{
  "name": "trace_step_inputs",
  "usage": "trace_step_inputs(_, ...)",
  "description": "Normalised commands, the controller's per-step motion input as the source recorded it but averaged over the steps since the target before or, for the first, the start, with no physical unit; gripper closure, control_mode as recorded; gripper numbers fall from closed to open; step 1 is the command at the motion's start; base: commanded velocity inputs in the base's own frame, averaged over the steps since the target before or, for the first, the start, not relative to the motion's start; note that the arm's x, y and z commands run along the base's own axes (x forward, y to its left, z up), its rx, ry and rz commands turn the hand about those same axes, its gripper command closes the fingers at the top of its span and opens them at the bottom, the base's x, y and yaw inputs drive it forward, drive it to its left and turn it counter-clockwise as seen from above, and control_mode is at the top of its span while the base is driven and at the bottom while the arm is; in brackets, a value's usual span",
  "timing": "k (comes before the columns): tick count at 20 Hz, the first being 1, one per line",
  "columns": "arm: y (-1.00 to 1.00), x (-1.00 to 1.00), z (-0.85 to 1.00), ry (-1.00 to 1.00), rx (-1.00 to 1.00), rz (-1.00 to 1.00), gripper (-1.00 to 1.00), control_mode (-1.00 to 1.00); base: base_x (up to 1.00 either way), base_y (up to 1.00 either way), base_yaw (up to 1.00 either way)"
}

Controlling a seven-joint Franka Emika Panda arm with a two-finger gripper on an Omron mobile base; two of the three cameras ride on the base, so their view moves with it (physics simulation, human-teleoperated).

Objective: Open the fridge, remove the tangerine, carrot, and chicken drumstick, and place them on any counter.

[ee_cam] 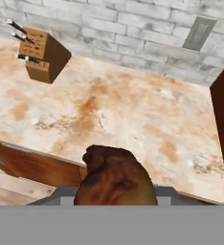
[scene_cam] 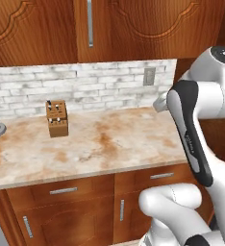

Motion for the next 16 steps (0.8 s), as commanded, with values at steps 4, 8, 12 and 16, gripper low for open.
trace_step_inputs(4, 0.03, 0.16, -0.44, 0.2, -0.03, 0.0, 1.0, -1.0, 0.0, 0.0, 0.0)
trace_step_inputs(8, 0.0, 0.69, -0.69, 0.27, -0.07, 0.09, 1.0, -1.0, 0.0, 0.0, 0.0)
trace_step_inputs(12, -0.07, 0.94, -1.0, 0.21, -0.06, 0.12, 1.0, -1.0, 0.0, 0.0, 0.0)
trace_step_inputs(16, -0.13, 1.0, -0.97, 0.08, -0.01, 0.09, 1.0, -1.0, 0.0, 0.0, 0.0)
